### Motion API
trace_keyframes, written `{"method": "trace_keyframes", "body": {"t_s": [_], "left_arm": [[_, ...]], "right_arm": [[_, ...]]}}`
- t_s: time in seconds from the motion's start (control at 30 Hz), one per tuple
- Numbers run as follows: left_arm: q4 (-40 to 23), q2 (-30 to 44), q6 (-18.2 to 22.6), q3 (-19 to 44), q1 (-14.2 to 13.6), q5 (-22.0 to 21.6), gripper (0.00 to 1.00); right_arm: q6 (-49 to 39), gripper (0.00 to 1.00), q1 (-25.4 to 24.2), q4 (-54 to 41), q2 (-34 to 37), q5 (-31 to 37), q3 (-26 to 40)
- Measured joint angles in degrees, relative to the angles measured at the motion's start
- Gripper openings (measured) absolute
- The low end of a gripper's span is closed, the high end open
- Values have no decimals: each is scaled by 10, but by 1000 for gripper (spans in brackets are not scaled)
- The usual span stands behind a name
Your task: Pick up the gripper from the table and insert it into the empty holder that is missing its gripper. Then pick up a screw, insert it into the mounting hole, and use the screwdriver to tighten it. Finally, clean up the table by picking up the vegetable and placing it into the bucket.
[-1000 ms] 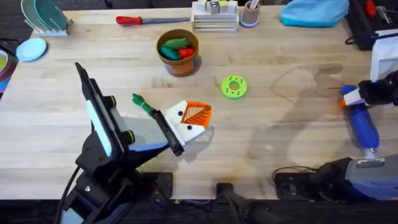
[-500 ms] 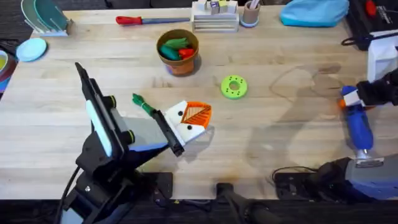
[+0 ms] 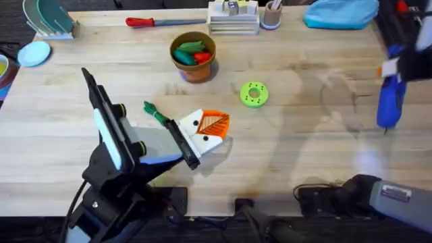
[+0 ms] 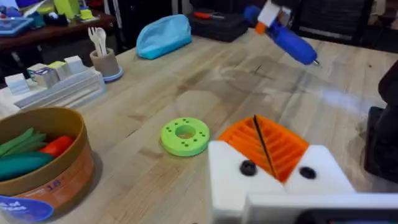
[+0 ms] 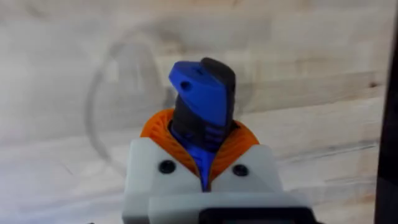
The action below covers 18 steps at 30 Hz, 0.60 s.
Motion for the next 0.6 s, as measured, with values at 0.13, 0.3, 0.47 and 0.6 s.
{"method": "trace_keyframes", "body": {"t_s": [0.13,0.3,0.47,0.6], "left_arm": [[0,0,0,0,0,0,5],[0,0,0,0,0,0,5],[0,0,0,0,0,0,5],[0,0,0,0,0,0,5]], "right_arm": [[80,21,3,52,-84,-31,1],[163,21,11,95,-170,-107,2],[216,21,74,109,-234,-155,2],[252,21,167,181,-273,-169,-7]]}}
